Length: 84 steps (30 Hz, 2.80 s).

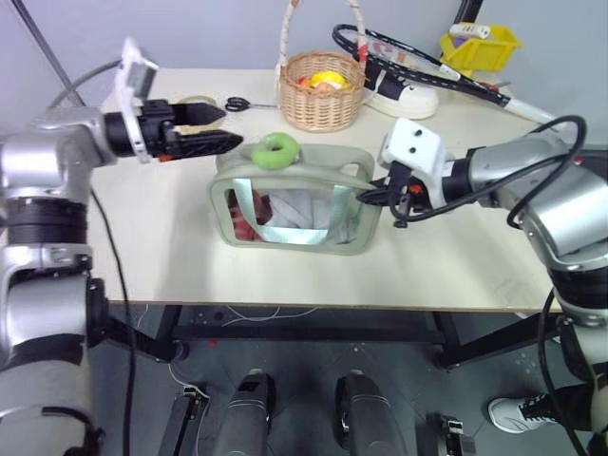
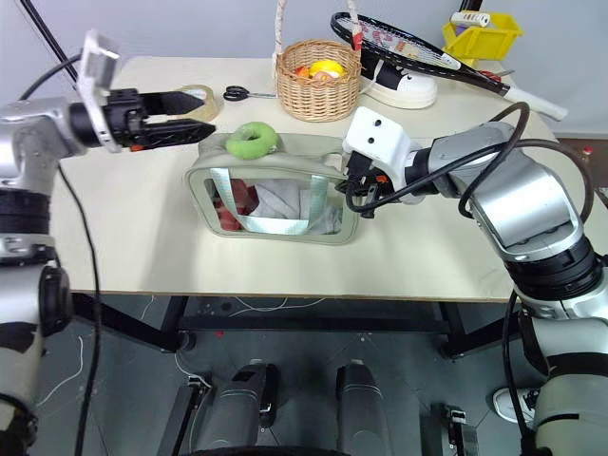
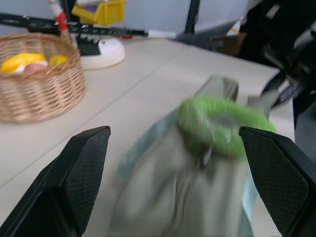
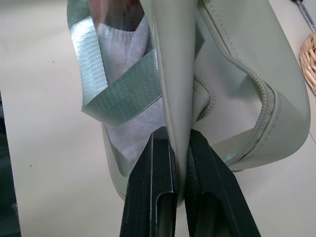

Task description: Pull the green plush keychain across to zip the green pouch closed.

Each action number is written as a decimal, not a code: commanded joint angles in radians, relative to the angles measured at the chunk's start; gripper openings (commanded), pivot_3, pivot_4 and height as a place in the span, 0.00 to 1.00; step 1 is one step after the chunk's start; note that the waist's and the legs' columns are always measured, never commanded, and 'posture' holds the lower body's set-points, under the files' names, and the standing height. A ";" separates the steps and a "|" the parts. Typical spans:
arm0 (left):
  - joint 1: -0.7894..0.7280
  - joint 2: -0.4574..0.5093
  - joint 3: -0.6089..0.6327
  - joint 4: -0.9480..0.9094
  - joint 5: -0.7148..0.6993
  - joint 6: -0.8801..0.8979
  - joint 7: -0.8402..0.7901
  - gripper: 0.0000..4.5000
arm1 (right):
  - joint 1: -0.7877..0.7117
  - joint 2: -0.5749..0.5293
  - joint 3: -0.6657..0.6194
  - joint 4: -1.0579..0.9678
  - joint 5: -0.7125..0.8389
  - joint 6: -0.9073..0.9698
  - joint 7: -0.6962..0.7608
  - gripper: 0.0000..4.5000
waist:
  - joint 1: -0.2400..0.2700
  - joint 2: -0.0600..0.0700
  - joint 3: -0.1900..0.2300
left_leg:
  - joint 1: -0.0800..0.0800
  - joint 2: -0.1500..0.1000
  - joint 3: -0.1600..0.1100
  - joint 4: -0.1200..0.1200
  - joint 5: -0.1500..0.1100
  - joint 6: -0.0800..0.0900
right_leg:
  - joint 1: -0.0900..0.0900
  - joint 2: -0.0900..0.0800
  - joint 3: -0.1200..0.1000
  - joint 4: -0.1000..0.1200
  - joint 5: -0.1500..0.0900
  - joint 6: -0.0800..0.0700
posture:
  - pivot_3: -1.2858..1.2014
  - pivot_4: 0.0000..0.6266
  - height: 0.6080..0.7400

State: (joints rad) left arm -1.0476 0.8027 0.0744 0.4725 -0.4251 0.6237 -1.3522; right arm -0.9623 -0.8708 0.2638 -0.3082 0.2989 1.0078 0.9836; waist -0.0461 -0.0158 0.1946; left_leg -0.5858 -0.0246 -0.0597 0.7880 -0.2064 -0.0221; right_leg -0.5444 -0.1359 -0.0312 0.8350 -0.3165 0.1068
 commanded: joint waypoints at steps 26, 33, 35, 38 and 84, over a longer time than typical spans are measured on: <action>0.172 -0.030 -0.032 -0.105 0.048 -0.155 0.031 0.00 | -0.020 -0.023 -0.129 -0.060 0.121 -0.005 0.079 0.36 | 0.003 0.000 0.000 | 0.000 0.000 0.000 0.000 0.000 0.000 | 0.000 0.000 -0.001 0.000 -0.001 -0.003 | 0.52 0.24 0.27; 0.173 -0.038 -0.037 -0.102 0.046 -0.167 0.031 0.00 | -0.180 0.125 -0.116 0.034 0.145 -0.012 0.012 0.99 | 0.000 0.000 0.000 | 0.001 0.001 0.000 -0.001 0.000 0.000 | 0.001 0.000 0.000 0.000 -0.001 -0.003 | 0.52 0.24 0.27; 0.179 -0.039 -0.037 -0.112 0.042 -0.164 0.031 0.00 | -0.232 0.209 -0.066 0.103 0.104 -0.029 -0.040 0.99 | 0.000 0.000 0.000 | 0.001 0.001 0.000 -0.001 0.000 0.000 | 0.001 0.000 0.000 0.000 -0.001 -0.003 | 0.52 0.24 0.27; 0.182 -0.040 -0.035 -0.118 0.040 -0.165 0.032 0.00 | -0.296 0.321 0.010 0.216 0.024 -0.071 -0.110 0.99 | 0.001 0.000 0.000 | 0.001 0.000 0.000 0.000 0.000 0.000 | 0.000 0.000 0.000 0.000 -0.001 -0.003 | 0.52 0.24 0.27; 0.242 0.012 -0.003 -0.164 0.001 -0.121 0.105 0.00 | 0.375 0.006 -0.091 0.101 -0.173 -0.084 -0.306 0.01 | -0.022 0.001 0.000 | 0.002 0.001 0.002 0.000 -0.001 0.002 | 0.001 0.001 0.001 0.001 -0.001 -0.002 | 0.52 0.24 0.27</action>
State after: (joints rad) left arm -0.8119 0.7801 0.0219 0.3070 -0.4270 0.4946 -1.2674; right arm -0.5916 -0.8549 0.1744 -0.1927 0.1548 0.9102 0.6923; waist -0.0678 -0.0151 0.1945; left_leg -0.5842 -0.0237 -0.0579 0.7879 -0.2073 -0.0204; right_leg -0.5439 -0.1351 -0.0302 0.8365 -0.3177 0.1048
